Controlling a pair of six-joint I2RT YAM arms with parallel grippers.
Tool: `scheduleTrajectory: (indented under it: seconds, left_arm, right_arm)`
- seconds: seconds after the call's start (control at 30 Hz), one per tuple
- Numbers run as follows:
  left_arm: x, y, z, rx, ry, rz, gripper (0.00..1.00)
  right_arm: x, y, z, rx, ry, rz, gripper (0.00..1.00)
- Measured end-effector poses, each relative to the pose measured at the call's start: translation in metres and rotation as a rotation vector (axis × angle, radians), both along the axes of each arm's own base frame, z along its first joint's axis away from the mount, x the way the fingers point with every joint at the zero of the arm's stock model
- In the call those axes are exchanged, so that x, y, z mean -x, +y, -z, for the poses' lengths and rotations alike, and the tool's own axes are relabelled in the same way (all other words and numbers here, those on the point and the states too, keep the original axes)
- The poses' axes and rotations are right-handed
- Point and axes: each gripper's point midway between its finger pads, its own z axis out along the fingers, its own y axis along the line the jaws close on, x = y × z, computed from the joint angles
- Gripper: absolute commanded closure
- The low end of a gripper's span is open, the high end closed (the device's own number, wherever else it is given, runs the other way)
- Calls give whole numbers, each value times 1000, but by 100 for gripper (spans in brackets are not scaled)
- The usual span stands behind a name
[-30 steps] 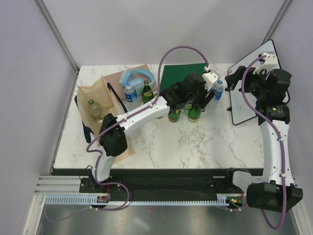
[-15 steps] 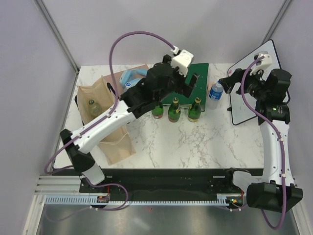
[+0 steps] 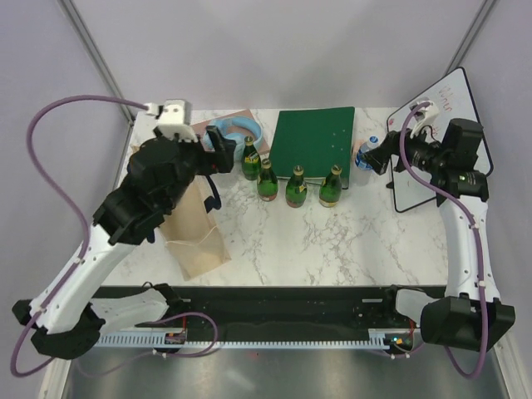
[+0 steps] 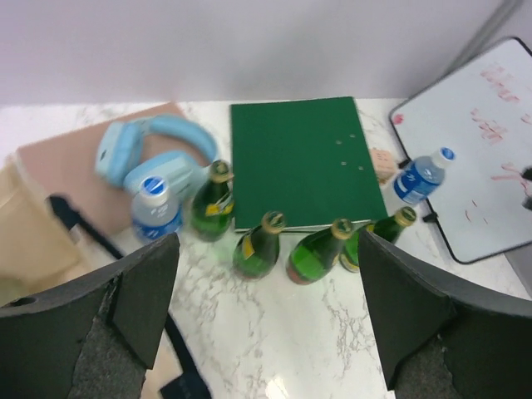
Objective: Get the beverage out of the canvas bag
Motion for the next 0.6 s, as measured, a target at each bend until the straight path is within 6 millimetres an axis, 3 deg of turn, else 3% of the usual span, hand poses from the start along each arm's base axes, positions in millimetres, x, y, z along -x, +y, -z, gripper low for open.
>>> scheduleTrajectory:
  seconds: [0.07,0.23,0.4,0.6]
  left_arm:
    - [1,29,8,53,44,-87,9]
    - [-8,79,42,109,184,-274,10]
    - [-29,128,97,119,379,-456,12]
    - [-36,166,138,124,540,-563,14]
  right_arm:
    - [2,3,8,19,12,-24,2]
    - [-2,13,27,48,46,-90,2]
    - [-5,26,38,57,66,-139,2]
    - [-5,38,41,82,66,-155,2]
